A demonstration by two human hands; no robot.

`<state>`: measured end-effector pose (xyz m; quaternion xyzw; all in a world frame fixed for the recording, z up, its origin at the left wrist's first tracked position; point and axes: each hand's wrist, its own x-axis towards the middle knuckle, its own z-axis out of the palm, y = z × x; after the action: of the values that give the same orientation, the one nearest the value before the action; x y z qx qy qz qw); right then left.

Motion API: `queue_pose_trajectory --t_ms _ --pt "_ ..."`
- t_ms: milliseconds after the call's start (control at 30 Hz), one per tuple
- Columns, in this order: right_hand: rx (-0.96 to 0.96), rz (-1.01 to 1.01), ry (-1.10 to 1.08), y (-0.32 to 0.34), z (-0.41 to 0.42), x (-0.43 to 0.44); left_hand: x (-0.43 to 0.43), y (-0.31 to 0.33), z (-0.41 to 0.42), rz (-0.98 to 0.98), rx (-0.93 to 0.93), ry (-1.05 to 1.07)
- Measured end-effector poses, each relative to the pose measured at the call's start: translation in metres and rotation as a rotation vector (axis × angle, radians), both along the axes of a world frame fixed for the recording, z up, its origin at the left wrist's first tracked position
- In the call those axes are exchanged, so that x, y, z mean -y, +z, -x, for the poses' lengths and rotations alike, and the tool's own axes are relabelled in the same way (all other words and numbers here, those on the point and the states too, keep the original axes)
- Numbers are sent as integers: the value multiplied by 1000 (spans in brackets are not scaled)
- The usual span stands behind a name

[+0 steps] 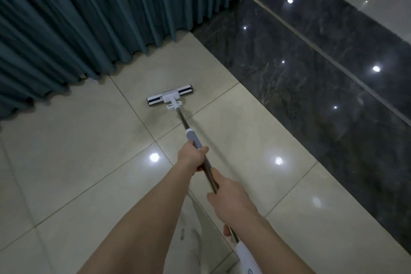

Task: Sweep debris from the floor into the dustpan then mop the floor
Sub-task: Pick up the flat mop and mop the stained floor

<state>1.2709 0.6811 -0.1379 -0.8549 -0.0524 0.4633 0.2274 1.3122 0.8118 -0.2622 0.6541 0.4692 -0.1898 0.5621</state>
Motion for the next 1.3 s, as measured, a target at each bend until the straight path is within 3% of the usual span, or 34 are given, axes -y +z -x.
queue_pose_trajectory --t_ms 433,633,833,1033,1300 --pt "-33 -54 -69 -46 -225 -252 -254 -36 -226 -100 38 5" --pt "-55 -68 -90 -59 -256 -330 -331 -44 -263 -112 3 -5" --pt "-1 -26 16 -55 -207 -272 -280 -49 -216 -70 -23 -34" --pt "59 44 72 -32 -147 -156 -170 -27 -148 13 -62 -34" --pt "-13 73 128 12 -27 -3 -12 11 -18 89 -94 -2"
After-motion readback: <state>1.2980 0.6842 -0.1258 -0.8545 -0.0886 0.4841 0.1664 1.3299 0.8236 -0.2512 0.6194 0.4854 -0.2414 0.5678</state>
